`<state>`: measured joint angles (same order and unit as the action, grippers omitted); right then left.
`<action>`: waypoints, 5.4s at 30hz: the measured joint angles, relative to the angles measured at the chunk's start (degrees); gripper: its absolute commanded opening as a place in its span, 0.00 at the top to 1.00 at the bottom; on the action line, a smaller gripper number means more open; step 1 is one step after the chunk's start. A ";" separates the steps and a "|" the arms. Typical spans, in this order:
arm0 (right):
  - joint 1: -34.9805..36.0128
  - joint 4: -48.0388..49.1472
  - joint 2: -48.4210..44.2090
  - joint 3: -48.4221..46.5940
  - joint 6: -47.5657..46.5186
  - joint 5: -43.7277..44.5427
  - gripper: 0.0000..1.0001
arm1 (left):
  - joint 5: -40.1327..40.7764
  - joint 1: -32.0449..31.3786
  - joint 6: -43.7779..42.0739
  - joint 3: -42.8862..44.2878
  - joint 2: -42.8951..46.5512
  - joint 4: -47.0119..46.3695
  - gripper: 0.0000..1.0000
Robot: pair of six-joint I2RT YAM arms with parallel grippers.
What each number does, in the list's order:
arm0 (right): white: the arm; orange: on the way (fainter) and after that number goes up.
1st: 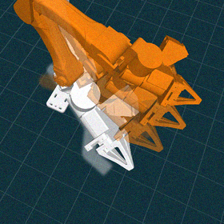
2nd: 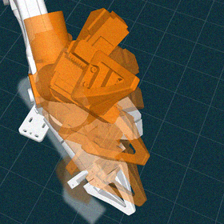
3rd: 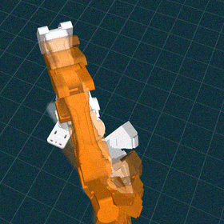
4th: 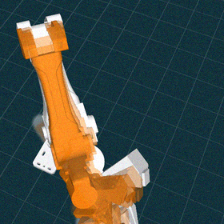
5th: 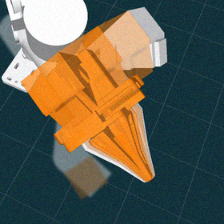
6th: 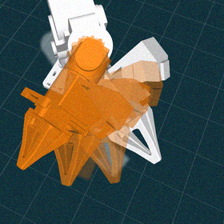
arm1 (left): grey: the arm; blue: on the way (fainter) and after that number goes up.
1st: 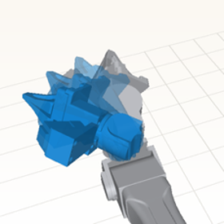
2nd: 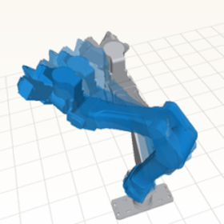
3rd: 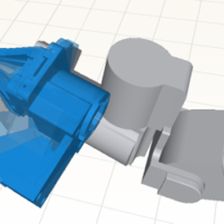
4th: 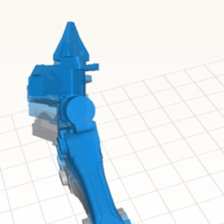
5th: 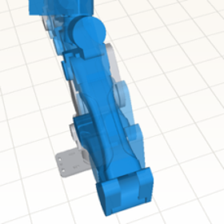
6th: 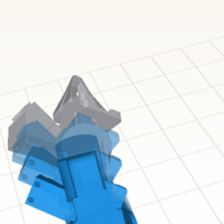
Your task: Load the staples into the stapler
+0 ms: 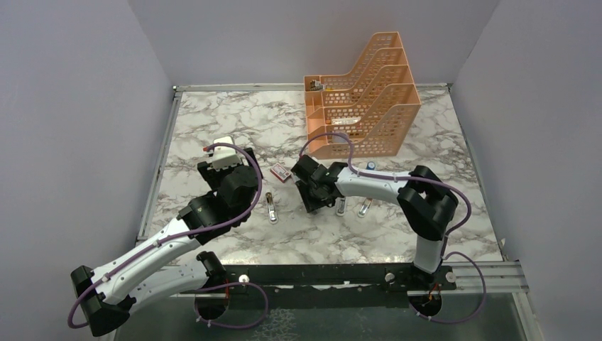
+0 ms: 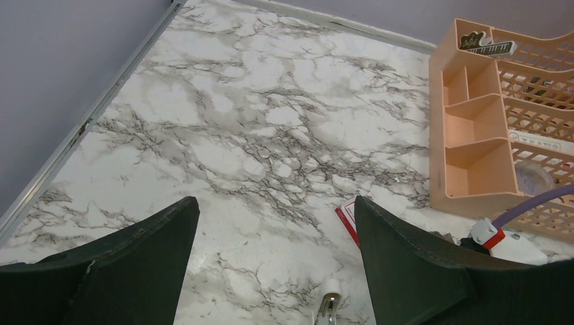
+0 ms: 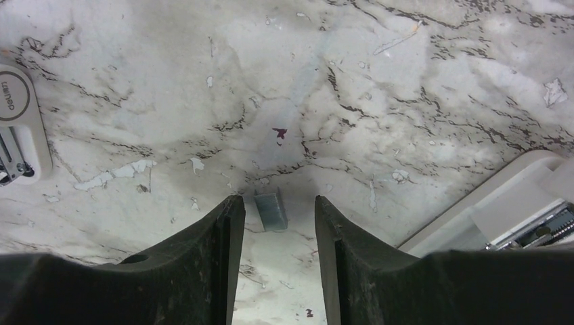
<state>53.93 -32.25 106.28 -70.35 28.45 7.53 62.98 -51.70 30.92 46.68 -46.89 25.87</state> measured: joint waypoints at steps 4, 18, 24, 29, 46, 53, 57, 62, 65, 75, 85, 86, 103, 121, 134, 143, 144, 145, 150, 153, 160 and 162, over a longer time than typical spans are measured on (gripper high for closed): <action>0.02 0.00 1.11 -0.63 -1.73 -0.57 0.61 | 0.00 0.00 0.00 0.00 -0.24 0.00 0.14; 0.13 -0.70 3.02 -2.75 -2.95 -0.94 0.78 | 0.00 0.00 0.00 -0.02 -0.44 0.00 0.14; 0.13 -1.22 2.84 -2.75 -0.46 -0.46 0.79 | -0.02 0.00 0.00 -0.02 -0.35 0.00 0.14; 0.13 -1.86 -0.07 -1.90 3.15 2.23 0.77 | -0.48 0.00 0.00 -0.02 -0.22 0.00 0.14; -3.98 -4.07 -15.63 7.82 23.41 19.63 0.75 | -3.43 0.00 0.02 -0.02 0.68 0.00 0.14; -4.15 -5.18 -16.57 9.33 30.69 23.67 0.74 | -4.55 0.00 0.02 -0.02 -0.07 -0.02 0.14; -4.20 -5.40 -16.90 10.23 32.70 24.37 0.74 | -5.01 0.00 0.02 -0.02 -0.11 -0.02 0.14; -4.42 -5.38 -16.90 10.32 32.89 24.33 0.72 | -5.16 0.00 0.02 -0.02 -0.11 -0.02 0.14; -4.46 -4.33 -16.90 10.29 30.42 23.98 0.71 | -5.16 0.00 0.07 -0.02 -0.11 -0.02 0.14; -4.55 3.32 -9.81 5.07 5.77 15.78 0.59 | -5.14 0.00 0.11 -0.04 -0.11 -0.02 0.14; -9.16 2.99 -4.48 2.27 -16.74 4.83 0.48 | -5.09 0.00 0.09 -0.24 -0.04 -0.02 0.14; -9.57 2.91 -4.31 1.88 -17.75 3.93 0.48 | -5.09 0.00 0.09 -0.24 -0.04 -0.02 0.14; -10.60 2.49 0.63 -0.94 -24.96 -5.42 0.47 | -5.07 0.00 0.09 -0.24 -0.26 -0.02 0.14; -10.82 -0.07 2.34 -2.01 -24.15 -8.48 0.61 | -5.07 0.00 0.07 -0.24 -0.26 -0.04 0.14; -10.82 0.17 3.82 -3.85 -19.91 -5.38 0.68 | -5.05 0.00 0.07 -0.24 -0.26 -0.04 0.14; -10.82 -0.26 4.09 -4.28 -18.51 -5.03 0.77 | -5.05 0.00 0.07 -0.24 -0.26 -0.04 0.14; -10.82 -0.39 4.09 -4.33 -18.32 -4.96 0.77 | -5.03 0.00 0.07 -0.24 -0.26 -0.04 0.14; -10.82 -0.48 4.07 -4.37 -17.97 -4.85 0.78 | -5.05 0.00 0.07 -0.24 -0.26 -0.04 0.14; -10.82 -0.66 3.98 -4.37 -16.35 -4.17 0.77 | -5.05 0.00 0.07 -0.24 -0.26 -0.04 0.14; -10.82 -0.87 3.32 -4.33 -14.34 -3.21 0.77 | -5.05 0.00 0.07 -0.24 -0.26 -0.04 0.14; -10.82 -0.59 -6.40 -0.17 -4.26 1.70 0.77 | -5.07 0.00 0.09 -0.24 -0.26 -0.04 0.14; -10.82 -0.48 -9.73 1.77 -0.35 3.80 0.77 | -5.11 0.00 0.09 -0.24 -0.26 -0.04 0.14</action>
<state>43.11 -32.73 96.55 -68.58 28.10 11.33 57.87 -51.70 31.00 46.44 -47.16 25.82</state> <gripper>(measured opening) 0.232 0.854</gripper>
